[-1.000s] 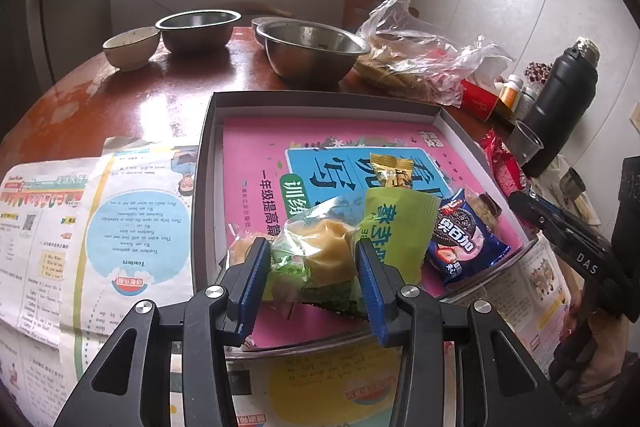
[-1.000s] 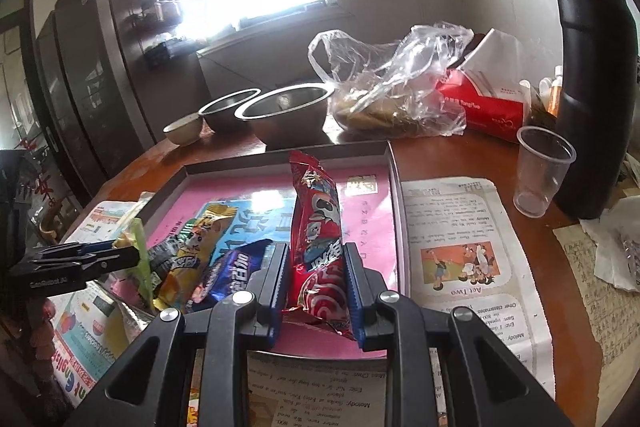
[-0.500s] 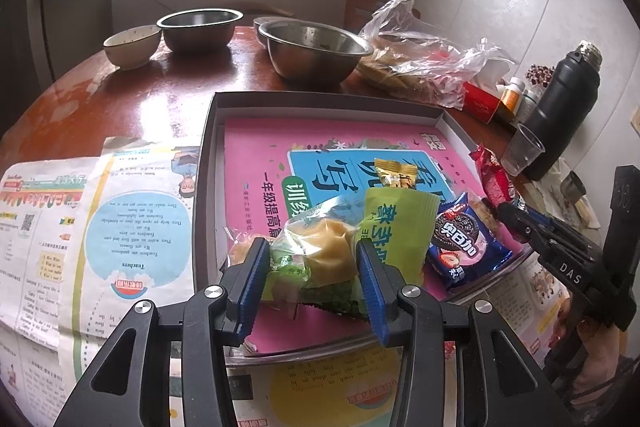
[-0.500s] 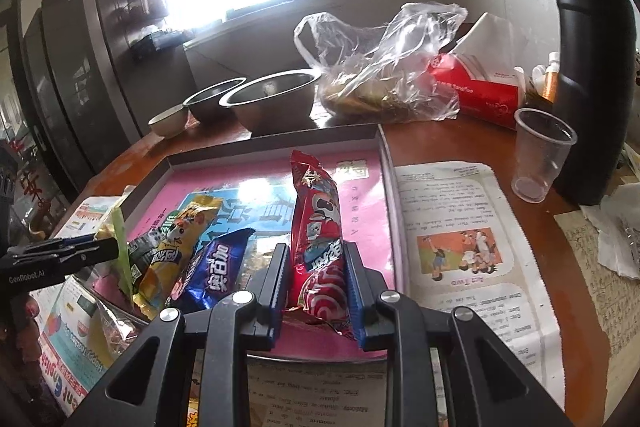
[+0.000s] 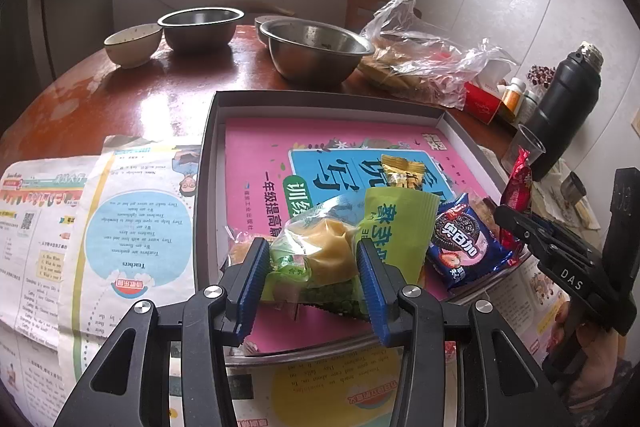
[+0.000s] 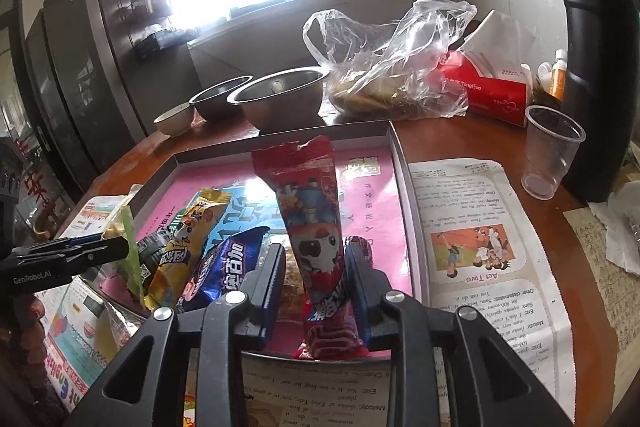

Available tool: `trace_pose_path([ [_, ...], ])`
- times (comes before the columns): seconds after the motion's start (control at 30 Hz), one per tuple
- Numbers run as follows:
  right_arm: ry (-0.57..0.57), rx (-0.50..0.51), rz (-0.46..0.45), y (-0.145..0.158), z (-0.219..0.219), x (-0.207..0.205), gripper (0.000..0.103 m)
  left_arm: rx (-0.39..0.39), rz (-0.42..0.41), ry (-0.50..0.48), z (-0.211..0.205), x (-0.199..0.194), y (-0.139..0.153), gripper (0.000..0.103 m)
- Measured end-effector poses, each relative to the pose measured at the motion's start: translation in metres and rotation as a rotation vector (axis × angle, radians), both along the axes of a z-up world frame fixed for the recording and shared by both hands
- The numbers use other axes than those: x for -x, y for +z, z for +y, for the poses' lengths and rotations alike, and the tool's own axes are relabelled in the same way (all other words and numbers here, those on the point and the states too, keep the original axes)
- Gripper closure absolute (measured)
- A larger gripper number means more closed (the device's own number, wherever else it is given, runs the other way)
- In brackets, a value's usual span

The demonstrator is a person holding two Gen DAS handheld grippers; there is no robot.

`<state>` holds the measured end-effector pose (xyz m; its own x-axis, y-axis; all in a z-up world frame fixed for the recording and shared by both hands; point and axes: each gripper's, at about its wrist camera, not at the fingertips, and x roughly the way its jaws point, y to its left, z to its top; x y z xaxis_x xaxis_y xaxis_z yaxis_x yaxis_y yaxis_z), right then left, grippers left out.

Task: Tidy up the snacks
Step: 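Lower the candy stick into the tray with the right tool while the left tool lowers the wrapper there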

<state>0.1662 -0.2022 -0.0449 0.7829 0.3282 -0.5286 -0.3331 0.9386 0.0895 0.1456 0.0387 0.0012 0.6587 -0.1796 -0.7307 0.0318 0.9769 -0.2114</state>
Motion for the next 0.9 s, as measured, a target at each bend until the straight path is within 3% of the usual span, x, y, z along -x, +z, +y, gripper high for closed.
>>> trace_pose_path([
  [0.5, -0.006, -0.020, -0.010, 0.005, -0.006, 0.007, 0.071, 0.004, 0.003, 0.019, 0.004, 0.002, 0.000, 0.054],
  [0.9, -0.002, -0.020, -0.012, 0.007, -0.006, 0.011, 0.069, -0.036, 0.004, 0.046, 0.005, 0.002, 0.002, 0.049],
])
